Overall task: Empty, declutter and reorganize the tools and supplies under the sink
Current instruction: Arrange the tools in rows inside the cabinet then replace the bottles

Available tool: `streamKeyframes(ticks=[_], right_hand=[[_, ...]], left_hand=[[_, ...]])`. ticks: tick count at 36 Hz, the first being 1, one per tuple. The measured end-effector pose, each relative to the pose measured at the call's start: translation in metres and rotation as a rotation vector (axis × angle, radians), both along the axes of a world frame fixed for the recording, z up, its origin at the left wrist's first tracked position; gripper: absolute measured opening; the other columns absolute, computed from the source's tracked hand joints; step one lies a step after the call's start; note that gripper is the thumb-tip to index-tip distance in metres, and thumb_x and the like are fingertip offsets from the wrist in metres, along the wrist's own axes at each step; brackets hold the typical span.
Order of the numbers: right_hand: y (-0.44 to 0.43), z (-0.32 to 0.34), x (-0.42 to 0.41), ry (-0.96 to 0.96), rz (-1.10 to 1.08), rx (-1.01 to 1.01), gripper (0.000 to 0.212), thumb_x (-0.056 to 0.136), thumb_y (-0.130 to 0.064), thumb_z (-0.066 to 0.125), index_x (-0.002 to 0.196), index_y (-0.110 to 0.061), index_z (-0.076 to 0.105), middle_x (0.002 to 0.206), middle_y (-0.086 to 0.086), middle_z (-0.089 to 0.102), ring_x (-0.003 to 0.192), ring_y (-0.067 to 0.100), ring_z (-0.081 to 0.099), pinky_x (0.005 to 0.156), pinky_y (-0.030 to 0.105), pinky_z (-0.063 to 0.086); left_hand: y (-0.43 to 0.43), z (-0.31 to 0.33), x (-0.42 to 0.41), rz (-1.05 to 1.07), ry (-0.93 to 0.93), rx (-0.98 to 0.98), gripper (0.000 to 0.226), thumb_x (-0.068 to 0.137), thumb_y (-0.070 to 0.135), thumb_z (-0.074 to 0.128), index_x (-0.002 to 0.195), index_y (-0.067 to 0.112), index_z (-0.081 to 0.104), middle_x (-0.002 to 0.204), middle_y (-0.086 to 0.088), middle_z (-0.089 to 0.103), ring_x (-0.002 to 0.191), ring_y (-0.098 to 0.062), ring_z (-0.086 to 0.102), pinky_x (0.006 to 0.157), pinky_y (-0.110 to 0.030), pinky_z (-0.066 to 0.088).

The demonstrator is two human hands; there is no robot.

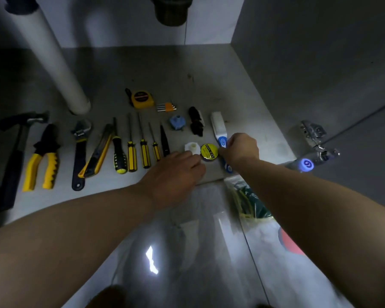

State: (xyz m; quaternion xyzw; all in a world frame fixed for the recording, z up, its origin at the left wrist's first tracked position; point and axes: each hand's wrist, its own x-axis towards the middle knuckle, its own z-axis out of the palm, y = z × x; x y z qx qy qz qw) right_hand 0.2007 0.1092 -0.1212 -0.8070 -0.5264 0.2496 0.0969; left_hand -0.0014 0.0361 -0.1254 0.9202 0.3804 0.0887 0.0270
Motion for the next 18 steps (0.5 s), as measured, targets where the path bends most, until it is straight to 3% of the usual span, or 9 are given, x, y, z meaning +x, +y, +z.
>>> streamKeyframes(ticks=[4, 8, 10, 12, 15, 18], right_hand=[[-0.003, 0.0, 0.005, 0.051, -0.001, 0.039, 0.019, 0.086, -0.024, 0.075, 0.097, -0.011, 0.067, 0.099, 0.011, 0.069, 0.092, 0.028, 0.066, 0.084, 0.041, 0.058], [-0.02, 0.011, 0.026, 0.043, 0.049, 0.104, 0.008, 0.091, -0.021, 0.062, 0.085, -0.017, 0.065, 0.088, 0.004, 0.068, 0.08, 0.021, 0.063, 0.067, 0.029, 0.048], [-0.036, 0.023, 0.047, -0.042, 0.154, 0.091, 0.014, 0.092, -0.023, 0.056, 0.081, -0.017, 0.064, 0.081, 0.002, 0.067, 0.078, 0.024, 0.062, 0.066, 0.026, 0.041], [-0.057, 0.04, 0.072, -0.173, 0.295, 0.033, 0.017, 0.091, -0.027, 0.054, 0.079, -0.018, 0.06, 0.08, 0.004, 0.067, 0.08, 0.03, 0.063, 0.067, 0.028, 0.044], [-0.091, 0.068, 0.111, -0.379, 0.447, -0.116, 0.016, 0.088, -0.033, 0.052, 0.084, -0.02, 0.06, 0.093, 0.008, 0.072, 0.09, 0.033, 0.067, 0.076, 0.034, 0.054], [-0.127, 0.091, 0.142, -0.537, 0.469, -0.326, 0.025, 0.085, -0.042, 0.055, 0.097, -0.023, 0.066, 0.107, 0.008, 0.069, 0.097, 0.033, 0.068, 0.081, 0.036, 0.056]], left_hand=[[-0.003, -0.002, 0.003, -0.066, -0.007, -0.041, 0.027, 0.086, 0.007, 0.06, 0.109, 0.021, 0.065, 0.106, 0.0, 0.061, 0.1, -0.021, 0.058, 0.081, -0.03, 0.04], [-0.008, -0.001, 0.015, -0.116, -0.07, -0.118, 0.011, 0.096, 0.013, 0.06, 0.102, 0.015, 0.069, 0.1, -0.005, 0.066, 0.095, -0.024, 0.063, 0.077, -0.036, 0.051], [-0.011, -0.001, 0.025, -0.148, -0.116, -0.144, 0.011, 0.1, 0.02, 0.059, 0.098, 0.017, 0.069, 0.095, -0.003, 0.066, 0.09, -0.023, 0.064, 0.071, -0.034, 0.05], [-0.013, 0.0, 0.04, -0.165, -0.096, -0.186, 0.019, 0.103, 0.031, 0.054, 0.097, 0.021, 0.068, 0.097, -0.001, 0.067, 0.091, -0.023, 0.065, 0.073, -0.034, 0.05], [-0.014, 0.005, 0.067, -0.207, -0.068, -0.168, 0.021, 0.103, 0.038, 0.052, 0.094, 0.025, 0.066, 0.099, 0.001, 0.069, 0.091, -0.023, 0.068, 0.07, -0.034, 0.051], [-0.014, 0.013, 0.094, -0.252, 0.023, -0.246, 0.026, 0.106, 0.04, 0.041, 0.107, 0.026, 0.063, 0.113, 0.004, 0.065, 0.105, -0.02, 0.064, 0.08, -0.036, 0.054]])
